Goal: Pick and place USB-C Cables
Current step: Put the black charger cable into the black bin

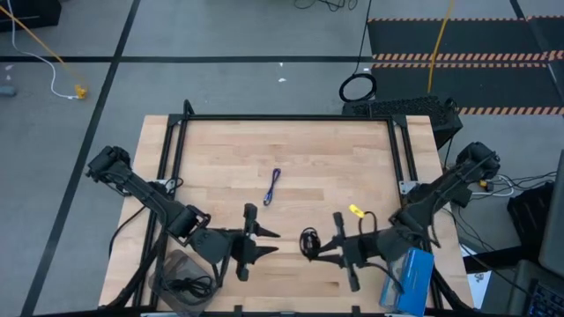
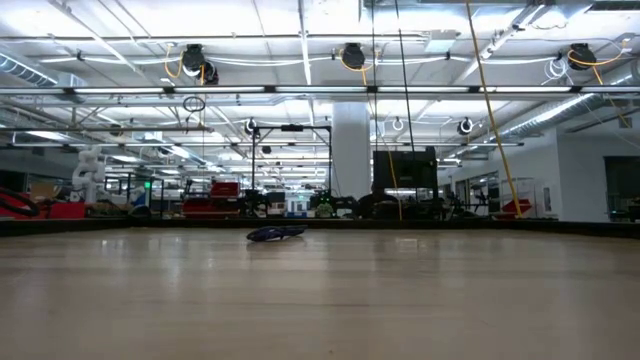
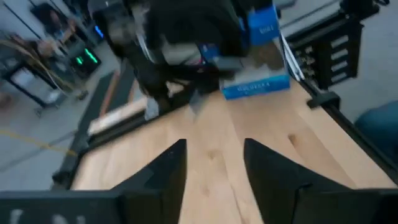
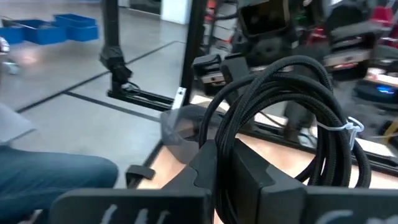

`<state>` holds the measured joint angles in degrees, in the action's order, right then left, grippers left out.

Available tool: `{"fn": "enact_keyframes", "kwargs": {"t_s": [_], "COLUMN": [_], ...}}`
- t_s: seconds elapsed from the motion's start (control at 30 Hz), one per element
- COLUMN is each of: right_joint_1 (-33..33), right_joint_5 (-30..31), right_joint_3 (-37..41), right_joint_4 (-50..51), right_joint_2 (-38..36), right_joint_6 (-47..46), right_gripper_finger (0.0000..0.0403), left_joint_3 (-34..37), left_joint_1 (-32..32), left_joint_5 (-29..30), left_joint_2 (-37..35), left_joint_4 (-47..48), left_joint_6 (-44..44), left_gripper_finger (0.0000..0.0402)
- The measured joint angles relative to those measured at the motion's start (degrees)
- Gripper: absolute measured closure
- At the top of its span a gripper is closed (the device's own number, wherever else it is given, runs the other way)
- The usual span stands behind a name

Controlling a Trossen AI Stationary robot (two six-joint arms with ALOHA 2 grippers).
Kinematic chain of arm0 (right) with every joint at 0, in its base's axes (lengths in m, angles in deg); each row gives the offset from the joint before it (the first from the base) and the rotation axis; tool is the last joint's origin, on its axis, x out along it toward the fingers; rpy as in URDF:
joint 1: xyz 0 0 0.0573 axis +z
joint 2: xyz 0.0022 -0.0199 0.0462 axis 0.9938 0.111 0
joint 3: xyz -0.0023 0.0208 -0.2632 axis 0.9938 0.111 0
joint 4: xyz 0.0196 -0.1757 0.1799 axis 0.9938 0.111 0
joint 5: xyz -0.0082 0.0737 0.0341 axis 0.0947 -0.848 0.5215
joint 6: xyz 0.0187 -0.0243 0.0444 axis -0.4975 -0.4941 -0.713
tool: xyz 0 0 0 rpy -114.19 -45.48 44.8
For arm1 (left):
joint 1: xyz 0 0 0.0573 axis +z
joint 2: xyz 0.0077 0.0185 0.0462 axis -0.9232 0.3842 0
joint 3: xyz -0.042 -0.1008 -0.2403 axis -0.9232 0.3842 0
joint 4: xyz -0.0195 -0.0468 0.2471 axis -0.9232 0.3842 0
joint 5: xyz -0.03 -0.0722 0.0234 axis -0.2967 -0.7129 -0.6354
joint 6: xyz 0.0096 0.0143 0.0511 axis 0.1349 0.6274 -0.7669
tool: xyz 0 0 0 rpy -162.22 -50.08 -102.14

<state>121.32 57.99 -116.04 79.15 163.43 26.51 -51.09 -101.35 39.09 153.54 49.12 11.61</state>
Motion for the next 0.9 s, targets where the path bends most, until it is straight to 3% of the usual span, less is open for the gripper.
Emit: {"fn": "enact_keyframes", "kwargs": {"t_s": [0.27,0.43,0.63,0.9], "right_joint_1": [-4.99,-7.9,-10.42,-10.96], "right_joint_5": [-11.66,-17.19,-21.5,-23.68], "right_joint_3": [0.0,0.0,-0.02,-0.02], "right_joint_4": [-6.81,-9.59,-10.45,-10.15], "right_joint_2": [5.04,7.95,9.2,9.17], "right_joint_6": [-0.88,-2.33,-5.25,-7.79], "right_gripper_finger": [0.0387,0.0387,0.0387,0.0387], "left_joint_3": [0.0,0.0,0.0,0.0], "left_joint_1": [0.28,0.13,0.08,0.13], "left_joint_5": [0.63,-1.44,-5.57,-6.02], "left_joint_2": [0.16,0.63,3.3,5.83], "left_joint_4": [-4.99,-6.73,-8.39,-11.12], "left_joint_6": [-5.73,-8.02,-14.2,-21.43], "left_gripper_finger": [0.0142,0.0109,0.0113,0.0159]}}
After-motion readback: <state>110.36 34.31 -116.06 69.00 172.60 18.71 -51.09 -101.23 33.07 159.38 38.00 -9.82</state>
